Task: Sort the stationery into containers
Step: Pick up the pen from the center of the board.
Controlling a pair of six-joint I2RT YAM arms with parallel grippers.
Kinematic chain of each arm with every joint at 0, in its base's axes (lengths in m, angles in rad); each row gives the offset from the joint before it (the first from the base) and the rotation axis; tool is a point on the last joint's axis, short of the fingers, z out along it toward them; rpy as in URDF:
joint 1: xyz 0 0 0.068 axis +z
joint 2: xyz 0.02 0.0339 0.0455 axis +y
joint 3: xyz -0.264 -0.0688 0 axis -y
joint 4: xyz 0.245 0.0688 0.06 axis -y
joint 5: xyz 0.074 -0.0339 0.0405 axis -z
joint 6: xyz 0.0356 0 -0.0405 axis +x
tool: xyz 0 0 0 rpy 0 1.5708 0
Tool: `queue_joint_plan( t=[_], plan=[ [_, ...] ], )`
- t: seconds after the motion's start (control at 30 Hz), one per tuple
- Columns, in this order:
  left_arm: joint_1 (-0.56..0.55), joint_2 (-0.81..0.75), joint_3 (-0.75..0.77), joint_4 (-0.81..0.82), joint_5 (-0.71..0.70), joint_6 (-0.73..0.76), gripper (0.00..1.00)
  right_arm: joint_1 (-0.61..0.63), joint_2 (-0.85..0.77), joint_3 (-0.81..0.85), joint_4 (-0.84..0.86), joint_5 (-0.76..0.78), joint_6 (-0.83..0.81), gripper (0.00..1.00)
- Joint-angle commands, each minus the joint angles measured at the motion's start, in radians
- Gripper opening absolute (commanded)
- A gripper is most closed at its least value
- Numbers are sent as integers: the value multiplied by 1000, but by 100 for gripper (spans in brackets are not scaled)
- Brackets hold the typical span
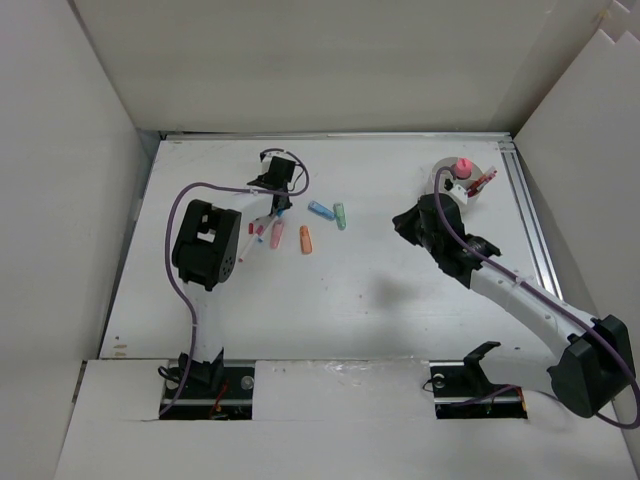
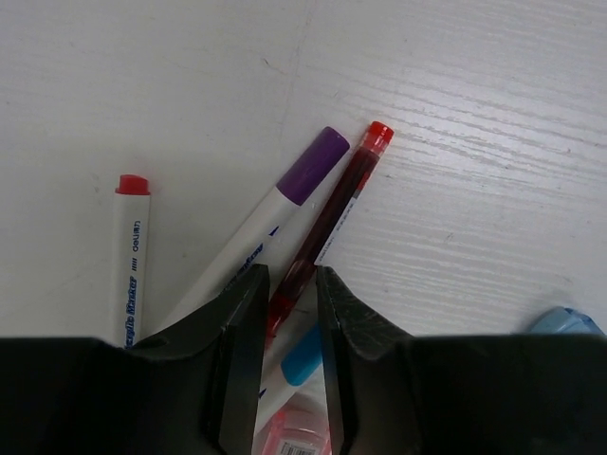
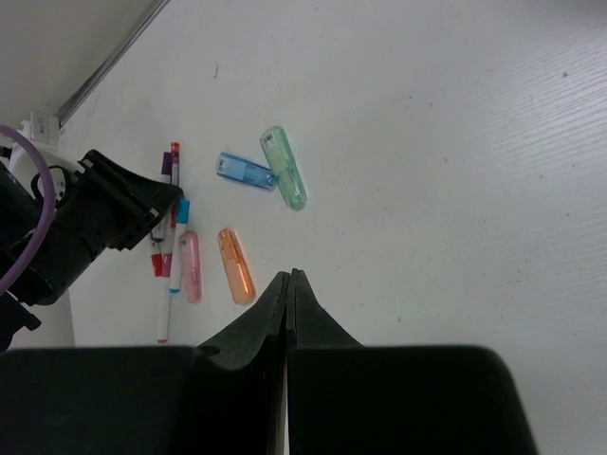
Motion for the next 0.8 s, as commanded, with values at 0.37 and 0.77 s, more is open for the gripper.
queue_joint_plan(
  t=[0.37, 0.77],
  plan=[
    [-13, -29, -5, -13, 49, -19, 2, 8, -30, 42, 47, -8, -10, 24],
    [-33, -309, -125, 113, 204, -31, 0, 17, -18, 91, 56, -88, 10, 40]
  ],
)
